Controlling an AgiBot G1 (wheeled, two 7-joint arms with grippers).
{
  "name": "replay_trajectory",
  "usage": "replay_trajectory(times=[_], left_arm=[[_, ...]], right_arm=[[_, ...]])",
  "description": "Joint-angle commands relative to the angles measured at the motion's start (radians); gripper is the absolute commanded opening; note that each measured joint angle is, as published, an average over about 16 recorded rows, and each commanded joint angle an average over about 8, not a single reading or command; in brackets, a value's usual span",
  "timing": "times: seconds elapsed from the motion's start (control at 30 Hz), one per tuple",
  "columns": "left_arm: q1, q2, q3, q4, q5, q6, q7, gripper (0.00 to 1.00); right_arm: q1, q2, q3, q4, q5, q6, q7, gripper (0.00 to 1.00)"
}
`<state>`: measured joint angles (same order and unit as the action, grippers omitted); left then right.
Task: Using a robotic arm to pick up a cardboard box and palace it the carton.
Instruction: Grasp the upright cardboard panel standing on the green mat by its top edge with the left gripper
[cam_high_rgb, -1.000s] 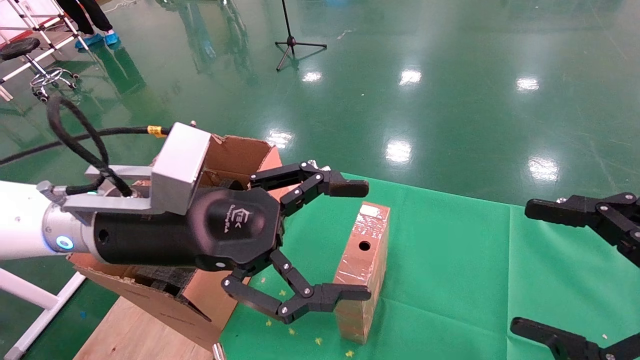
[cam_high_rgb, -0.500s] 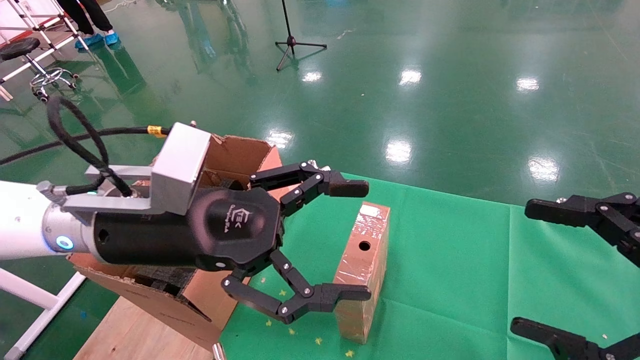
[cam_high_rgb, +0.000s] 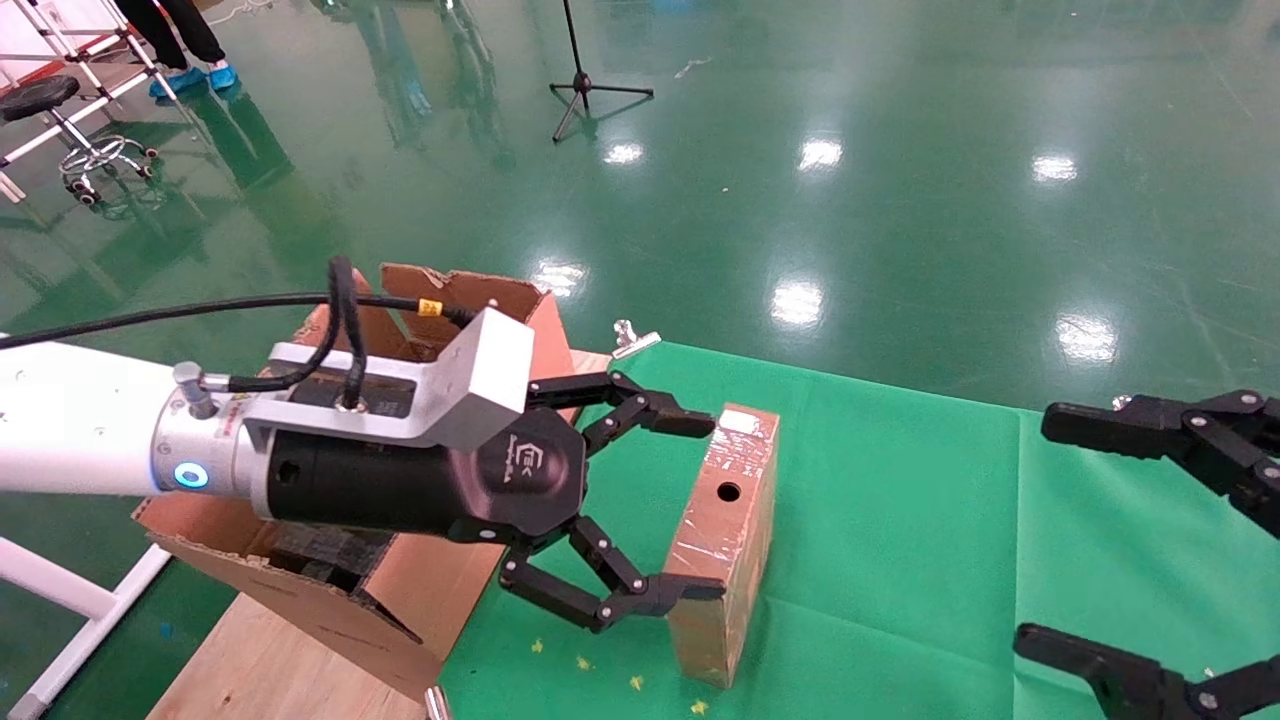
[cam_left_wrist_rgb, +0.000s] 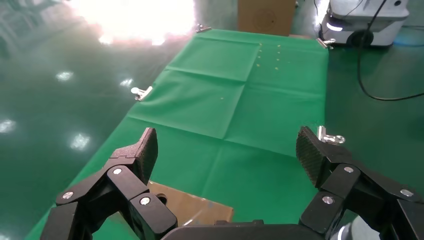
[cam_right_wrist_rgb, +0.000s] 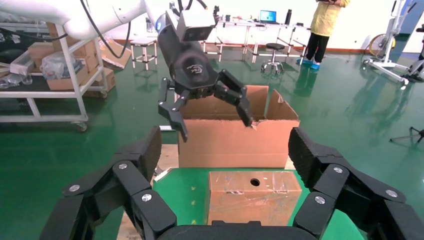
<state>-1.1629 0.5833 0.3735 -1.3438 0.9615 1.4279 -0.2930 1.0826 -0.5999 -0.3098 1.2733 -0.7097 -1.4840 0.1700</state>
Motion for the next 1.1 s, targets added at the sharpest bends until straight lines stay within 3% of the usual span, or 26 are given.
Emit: replay_trajectory(times=[0.03, 0.2, 0.43, 0.73, 1.1], left_arm=[[-0.009, 0.001, 0.012, -0.003, 0.017, -0.003, -0.010, 1.00], [-0.019, -0.005, 0.013, 0.003, 0.046, -0.005, -0.002, 1.00], [-0.115, 0.008, 0.063, -0.009, 0.220, -0.049, -0.085, 1.00], [-0.316, 0.141, 0.186, -0.007, 0.482, -0.062, -0.419, 1.00], [-0.519, 0.360, 0.353, -0.002, 0.771, 0.040, -0.893, 1.00]], right_arm=[[0.000, 0.000, 0.000, 0.000, 0.000, 0.000, 0.000, 0.00], [0.000, 0.000, 0.000, 0.000, 0.000, 0.000, 0.000, 0.00], [0.000, 0.000, 0.000, 0.000, 0.000, 0.000, 0.000, 0.00], [0.000, 0.000, -0.001, -0.001, 0.000, 0.000, 0.000, 0.00], [0.000, 0.000, -0.001, -0.001, 0.001, 0.000, -0.001, 0.00]])
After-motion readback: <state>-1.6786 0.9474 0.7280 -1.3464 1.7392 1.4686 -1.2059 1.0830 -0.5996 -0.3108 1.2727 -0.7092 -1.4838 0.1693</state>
